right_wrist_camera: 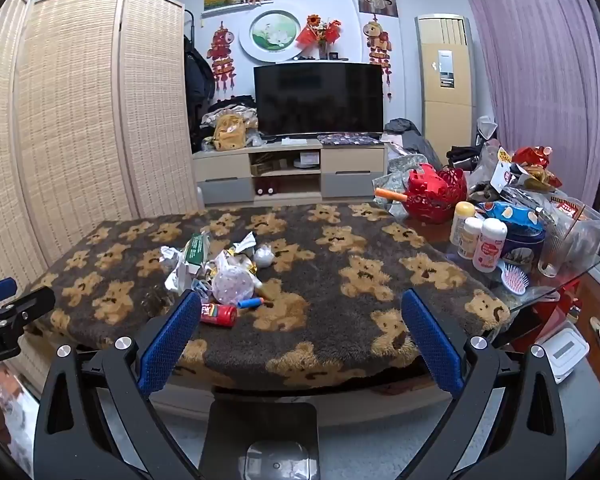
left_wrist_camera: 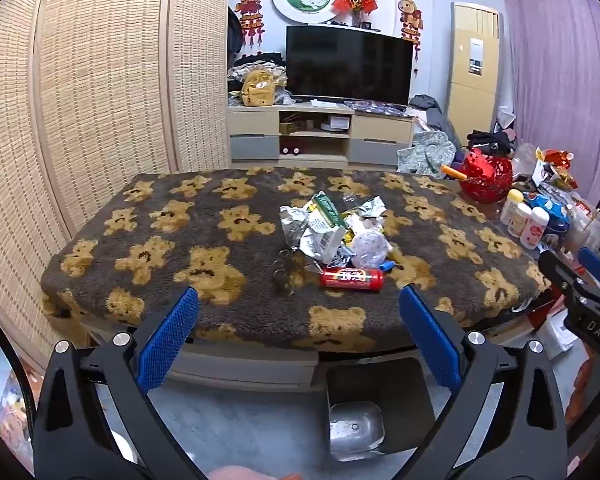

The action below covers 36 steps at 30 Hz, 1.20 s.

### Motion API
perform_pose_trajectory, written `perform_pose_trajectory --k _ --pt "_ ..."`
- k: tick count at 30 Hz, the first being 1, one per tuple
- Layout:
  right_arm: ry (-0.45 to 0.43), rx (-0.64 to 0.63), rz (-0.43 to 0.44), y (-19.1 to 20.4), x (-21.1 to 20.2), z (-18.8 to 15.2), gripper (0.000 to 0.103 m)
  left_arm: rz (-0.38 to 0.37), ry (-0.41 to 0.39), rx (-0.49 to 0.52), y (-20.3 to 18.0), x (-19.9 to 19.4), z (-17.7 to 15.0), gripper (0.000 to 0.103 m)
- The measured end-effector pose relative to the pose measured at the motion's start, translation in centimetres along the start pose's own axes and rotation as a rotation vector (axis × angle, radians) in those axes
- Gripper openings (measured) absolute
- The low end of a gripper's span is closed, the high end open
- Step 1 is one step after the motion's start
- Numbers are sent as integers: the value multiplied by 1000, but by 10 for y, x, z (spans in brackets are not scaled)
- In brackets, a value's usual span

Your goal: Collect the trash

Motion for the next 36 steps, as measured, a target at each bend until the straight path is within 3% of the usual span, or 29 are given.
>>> perform_pose_trajectory --k 4,5,36 --pt "5 -6 -4 -1 0 0 100 34 5 2 -4 2 1 95" --pt "4 -5 -4 -2 0 0 100 -28 -2 -39 2 2 1 95" --pt "10 14 2 -6 0 -1 100 -18 -26 -12 -7 -14 5 95"
Point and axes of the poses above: each gripper's, at about its wrist camera, not at the fingertips, and x roughly the way its jaws point, y to its left, z to its top, the point moved 2 cm from there along x, roughly the way its jaws point, and after that the axes turned 4 degrees about x, right-handed, at the moved point
